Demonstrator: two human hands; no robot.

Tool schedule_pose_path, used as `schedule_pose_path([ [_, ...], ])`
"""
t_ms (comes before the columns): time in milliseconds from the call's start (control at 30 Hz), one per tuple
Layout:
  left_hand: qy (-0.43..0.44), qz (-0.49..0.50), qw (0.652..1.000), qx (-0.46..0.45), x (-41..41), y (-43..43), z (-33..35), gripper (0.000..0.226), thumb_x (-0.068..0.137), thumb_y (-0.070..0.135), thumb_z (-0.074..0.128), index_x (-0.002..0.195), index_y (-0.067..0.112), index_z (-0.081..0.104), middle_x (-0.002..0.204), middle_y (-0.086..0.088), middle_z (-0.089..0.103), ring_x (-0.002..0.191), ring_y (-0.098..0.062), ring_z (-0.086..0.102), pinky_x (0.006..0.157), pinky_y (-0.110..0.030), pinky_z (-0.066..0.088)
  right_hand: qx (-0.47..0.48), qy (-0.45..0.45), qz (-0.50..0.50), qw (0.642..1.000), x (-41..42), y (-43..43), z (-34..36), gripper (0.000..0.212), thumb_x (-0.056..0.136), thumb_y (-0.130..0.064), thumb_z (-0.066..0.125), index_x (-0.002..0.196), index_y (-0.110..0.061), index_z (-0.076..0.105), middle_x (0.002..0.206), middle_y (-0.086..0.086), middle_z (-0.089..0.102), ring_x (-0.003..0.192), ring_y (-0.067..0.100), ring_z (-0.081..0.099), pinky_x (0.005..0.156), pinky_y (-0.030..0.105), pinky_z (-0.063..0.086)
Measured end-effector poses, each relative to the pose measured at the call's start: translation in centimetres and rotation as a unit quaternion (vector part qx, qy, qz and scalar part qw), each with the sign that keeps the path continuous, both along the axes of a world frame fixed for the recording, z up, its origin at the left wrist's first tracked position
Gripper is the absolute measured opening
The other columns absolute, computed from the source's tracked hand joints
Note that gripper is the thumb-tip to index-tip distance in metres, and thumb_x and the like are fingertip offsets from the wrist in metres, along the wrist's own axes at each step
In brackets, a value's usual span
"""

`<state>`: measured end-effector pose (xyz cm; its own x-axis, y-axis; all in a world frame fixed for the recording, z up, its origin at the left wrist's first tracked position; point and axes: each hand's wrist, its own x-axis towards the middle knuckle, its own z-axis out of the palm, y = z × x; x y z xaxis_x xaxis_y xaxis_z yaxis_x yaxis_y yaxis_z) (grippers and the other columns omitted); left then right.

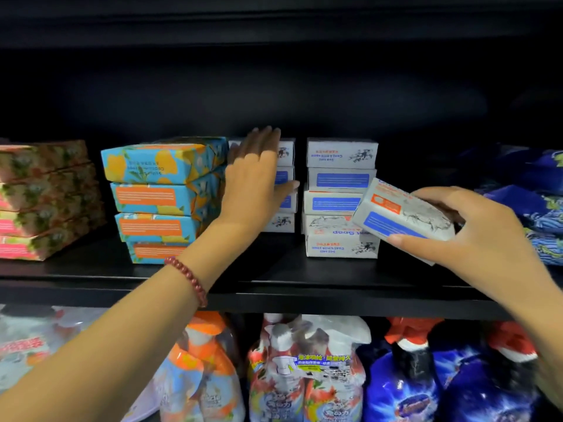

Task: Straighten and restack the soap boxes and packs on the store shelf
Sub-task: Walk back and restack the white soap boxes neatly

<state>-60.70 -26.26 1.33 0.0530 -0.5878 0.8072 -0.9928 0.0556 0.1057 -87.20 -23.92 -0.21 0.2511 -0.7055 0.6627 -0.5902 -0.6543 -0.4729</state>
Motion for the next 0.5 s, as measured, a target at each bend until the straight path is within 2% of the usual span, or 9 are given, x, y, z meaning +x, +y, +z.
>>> schedule_pose_path([
  [100,-0.013,0.036,0.999,0.018,0.3,-0.9,0.0,0.085,0.081,0.047,0.067,0.146,0.009,0.028,0.149,-0.01,0.034,0.138,-0.029,0.027,0.112,-0.041,0.025,-0.004,-0.005,0.002,1.0,-0.2,-0.1,-0.4,0.066,0.045,-0.066,0.064,0.104,-0.036,0.058,0.1,-0.026,0.059,0.097,-0.014,0.051,0.068,0.01,0.041],
  [200,-0.009,0.035,0.999,-0.011,0.4,-0.8,0.0,0.075,0.078,0.046,0.071,0.138,0.011,0.041,0.135,-0.009,0.049,0.122,-0.032,0.045,0.095,-0.04,0.038,-0.008,-0.022,0.014,1.0,-0.3,-0.3,-0.5,0.062,0.046,-0.064,0.065,0.102,-0.039,0.057,0.099,-0.027,0.059,0.096,-0.012,0.053,0.069,0.012,0.041],
  [267,-0.003,0.022,0.999,-0.039,0.6,-0.5,0.0,0.064,0.077,0.038,0.073,0.129,0.01,0.051,0.126,-0.011,0.054,0.118,-0.035,0.047,0.09,-0.037,0.036,-0.01,-0.028,0.019,0.999,-0.3,-0.4,-0.4,0.061,0.046,-0.064,0.065,0.101,-0.04,0.057,0.099,-0.027,0.06,0.095,-0.011,0.053,0.067,0.009,0.041],
  [400,-0.011,0.0,0.997,-0.074,0.5,0.6,0.1,0.049,0.077,0.018,0.074,0.122,0.009,0.058,0.127,-0.011,0.053,0.122,-0.036,0.041,0.091,-0.038,0.034,-0.016,-0.025,0.037,0.999,-0.1,-0.8,-0.1,0.061,0.046,-0.064,0.064,0.101,-0.037,0.058,0.098,-0.026,0.059,0.092,-0.015,0.052,0.069,-0.002,0.037],
  [500,-0.043,-0.01,0.994,-0.1,0.0,1.8,0.2,0.044,0.074,0.005,0.074,0.115,0.002,0.06,0.116,-0.017,0.058,0.11,-0.04,0.048,0.088,-0.041,0.039,-0.02,-0.003,0.047,0.999,0.3,-1.4,0.3,0.061,0.05,-0.061,0.068,0.103,-0.032,0.062,0.1,-0.022,0.06,0.094,-0.013,0.051,0.07,-0.003,0.035],
])
